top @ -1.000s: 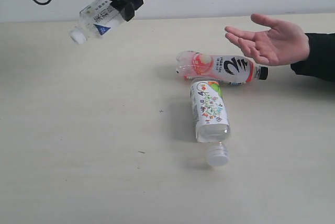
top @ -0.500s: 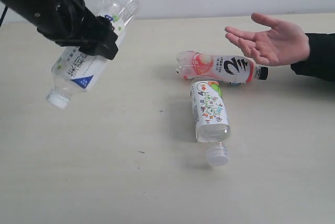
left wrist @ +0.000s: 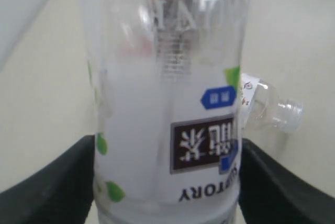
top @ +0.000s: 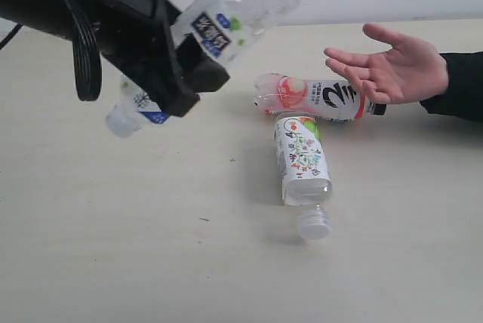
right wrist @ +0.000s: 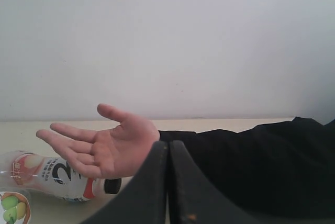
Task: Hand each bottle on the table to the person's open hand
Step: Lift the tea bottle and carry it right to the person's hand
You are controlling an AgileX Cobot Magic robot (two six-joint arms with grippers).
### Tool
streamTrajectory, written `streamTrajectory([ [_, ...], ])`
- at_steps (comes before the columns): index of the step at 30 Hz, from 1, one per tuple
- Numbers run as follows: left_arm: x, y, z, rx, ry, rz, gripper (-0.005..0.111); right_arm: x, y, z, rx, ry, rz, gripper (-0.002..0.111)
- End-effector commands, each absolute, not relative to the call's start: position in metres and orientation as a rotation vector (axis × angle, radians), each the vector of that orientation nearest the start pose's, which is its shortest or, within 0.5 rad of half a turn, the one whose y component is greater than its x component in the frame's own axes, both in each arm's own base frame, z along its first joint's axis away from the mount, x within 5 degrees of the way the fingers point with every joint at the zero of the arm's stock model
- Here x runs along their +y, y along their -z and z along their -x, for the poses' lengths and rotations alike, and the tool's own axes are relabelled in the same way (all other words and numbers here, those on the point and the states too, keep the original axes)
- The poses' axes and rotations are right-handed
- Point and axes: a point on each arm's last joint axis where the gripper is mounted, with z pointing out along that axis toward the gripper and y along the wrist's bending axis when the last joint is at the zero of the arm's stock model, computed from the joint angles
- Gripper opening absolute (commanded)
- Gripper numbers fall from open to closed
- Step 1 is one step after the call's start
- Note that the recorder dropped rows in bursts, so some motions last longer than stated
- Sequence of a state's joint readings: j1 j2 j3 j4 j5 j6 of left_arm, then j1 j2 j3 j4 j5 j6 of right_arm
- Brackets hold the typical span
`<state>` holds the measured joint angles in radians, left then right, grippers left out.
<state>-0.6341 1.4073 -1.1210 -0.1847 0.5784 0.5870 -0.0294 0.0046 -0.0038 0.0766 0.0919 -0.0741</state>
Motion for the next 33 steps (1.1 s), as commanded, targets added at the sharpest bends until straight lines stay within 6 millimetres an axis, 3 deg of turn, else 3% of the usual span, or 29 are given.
streamTrajectory([
  [1,-0.230,-0.327,-0.233,1.485,0.028,-1.637,0.000,-0.001,-0.205,-0.056,1.572,0.024,-0.020,0.000],
  [6,-0.267,-0.325,-0.242,1.096,-0.169,-1.780,0.000,-0.001,-0.205,-0.056,1.572,0.024,-0.020,0.000],
  [13,-0.313,-0.294,-0.262,0.694,-0.403,-2.002,0.000,-0.001,-0.205,-0.056,1.572,0.024,-0.020,0.000],
  [21,-0.358,-0.274,-0.302,0.497,-0.575,-2.024,0.000,-0.001,-0.205,-0.056,1.572,0.021,-0.023,0.000],
  [26,-0.392,-0.245,-0.325,0.314,-0.708,-2.117,0.000,-0.001,-0.205,-0.056,1.572,0.021,-0.023,0.000],
  [30,-0.395,-0.224,-0.334,0.186,-0.816,-2.243,0.000,-0.001,-0.205,-0.056,1.572,0.021,-0.023,0.000],
  [33,-0.393,-0.215,-0.339,0.237,-0.795,-2.233,0.000,-0.001,-0.205,-0.056,1.572,0.021,-0.023,0.000],
])
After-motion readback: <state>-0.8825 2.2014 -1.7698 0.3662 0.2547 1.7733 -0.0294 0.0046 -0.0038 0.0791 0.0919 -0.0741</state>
